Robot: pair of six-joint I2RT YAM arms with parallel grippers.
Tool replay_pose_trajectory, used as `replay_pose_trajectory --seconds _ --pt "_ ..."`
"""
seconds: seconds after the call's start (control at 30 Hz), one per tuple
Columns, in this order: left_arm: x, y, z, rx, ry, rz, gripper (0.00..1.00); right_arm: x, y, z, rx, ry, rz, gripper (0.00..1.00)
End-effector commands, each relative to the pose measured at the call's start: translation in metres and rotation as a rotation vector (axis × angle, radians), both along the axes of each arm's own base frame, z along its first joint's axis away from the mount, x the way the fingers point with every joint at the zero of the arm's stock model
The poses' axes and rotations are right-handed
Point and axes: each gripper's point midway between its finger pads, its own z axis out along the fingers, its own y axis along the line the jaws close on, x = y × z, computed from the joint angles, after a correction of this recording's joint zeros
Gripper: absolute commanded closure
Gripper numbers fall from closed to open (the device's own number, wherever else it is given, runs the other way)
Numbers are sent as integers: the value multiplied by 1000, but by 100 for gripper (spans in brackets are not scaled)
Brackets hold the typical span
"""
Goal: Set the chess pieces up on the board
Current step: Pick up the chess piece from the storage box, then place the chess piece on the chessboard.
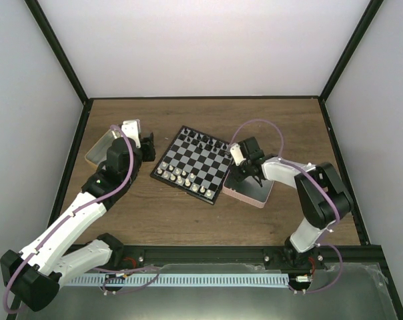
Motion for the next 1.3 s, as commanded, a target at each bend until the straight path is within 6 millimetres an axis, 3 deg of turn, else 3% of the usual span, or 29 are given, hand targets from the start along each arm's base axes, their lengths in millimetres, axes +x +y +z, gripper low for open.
replay_pose_trajectory --seconds 0.0,0.33,0.53,0.73,0.87,1.0,1.13,1.27 --pt "1 3 1 2 -10 7 55 16 2 -5 -29 -22 48 75" --pt "2 2 -1 3 -6 4 55 10 5 -3 5 -3 44 99" --pt "1 -5 -2 -16 0 -28 55 1 6 15 65 42 -13 99" --pt "-3 -44 -7 -114 46 -216 44 -11 15 70 199 -48 10 99" --pt "-19 -87 -3 -257 96 -445 36 -32 41 116 367 -142 186 99" --pt "-37 -124 8 -453 164 -650 28 -66 74 163 558 -224 415 99" --pt "-47 -145 4 -624 271 -741 26 -86 100 187 585 -341 532 99" --pt "-50 -153 3 -713 322 -780 25 -87 120 191 578 -363 563 99"
